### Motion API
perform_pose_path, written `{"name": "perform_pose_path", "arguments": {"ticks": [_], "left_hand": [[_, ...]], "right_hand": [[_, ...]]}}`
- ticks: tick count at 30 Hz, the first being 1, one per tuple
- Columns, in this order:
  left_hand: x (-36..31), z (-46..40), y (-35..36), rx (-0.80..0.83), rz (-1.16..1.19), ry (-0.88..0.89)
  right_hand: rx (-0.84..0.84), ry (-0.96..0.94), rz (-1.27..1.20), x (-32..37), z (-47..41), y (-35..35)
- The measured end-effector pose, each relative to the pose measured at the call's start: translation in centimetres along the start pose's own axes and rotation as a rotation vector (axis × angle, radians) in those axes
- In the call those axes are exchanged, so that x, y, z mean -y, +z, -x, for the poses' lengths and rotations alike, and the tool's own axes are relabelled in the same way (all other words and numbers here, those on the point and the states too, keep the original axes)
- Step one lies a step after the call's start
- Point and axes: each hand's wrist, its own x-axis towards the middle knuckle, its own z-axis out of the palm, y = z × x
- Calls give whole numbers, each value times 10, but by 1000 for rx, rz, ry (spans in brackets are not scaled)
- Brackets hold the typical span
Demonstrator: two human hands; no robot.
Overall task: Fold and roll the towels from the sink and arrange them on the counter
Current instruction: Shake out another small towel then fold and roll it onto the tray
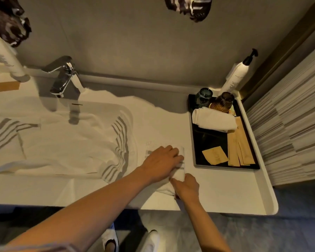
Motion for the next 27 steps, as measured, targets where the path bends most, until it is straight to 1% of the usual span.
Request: {"name": "perform_pose_path", "arguments": {"ticks": [1, 2, 3, 4, 5, 6, 7, 8, 9, 11, 13, 14, 15, 16, 17, 19, 20, 21, 23, 25, 27], "left_hand": [[2, 0, 9, 48, -2, 49], [7, 1, 20, 85, 2, 35], [13, 5, 26, 127, 36, -16], [15, 11, 31, 143, 119, -57], [15, 18, 32, 100, 234, -82], [15, 26, 32, 5, 337, -107], [12, 37, 29, -107, 410, -175], [8, 46, 22, -206, 489, -278], [5, 58, 19, -239, 597, -412], [-2, 67, 12, -133, 899, -715], [-2, 58, 3, -133, 1323, -1007], [-2, 51, -7, -137, 1531, -1119], [-1, 46, -14, -123, 1660, -1177], [0, 43, -22, -104, 1718, -1177], [-1, 43, -26, -86, 1718, -1150], [-4, 47, -31, -53, 1641, -1093], [-5, 48, -31, -48, 1536, -1088], [-1, 49, -26, -56, 1373, -1109], [10, 52, -17, -90, 1027, -1159], [20, 57, -8, -107, 838, -1153], [25, 63, 0, -89, 696, -1092]], "right_hand": [[-19, -8, 18, -2, -1, -1], [-48, -13, 10, -5, -2, -4], [-82, -20, -18, -6, -3, -7], [-110, -30, -51, -8, -5, -11], [-133, -42, -67, -8, -6, -13], [-150, -60, -47, -7, -7, -15], [-165, -91, 2, -7, -7, -16], [-180, -134, 51, -4, -7, -16], [-197, -185, 88, -3, -5, -13], [-246, -319, 119, 1, 2, -5], [-276, -529, 152, 2, 8, 4], [-261, -650, 195, 1, 11, 10], [-227, -761, 284, -2, 13, 15], [-180, -856, 408, -6, 14, 20], [-112, -913, 533, -12, 14, 26], [-18, -924, 712, -26, 15, 33], [-2, -911, 760, -31, 17, 33], [14, -898, 774, -32, 18, 31], [21, -897, 725, -34, 22, 26], [33, -876, 618, -34, 27, 22], [-4, -817, 488, -34, 29, 21]]}}
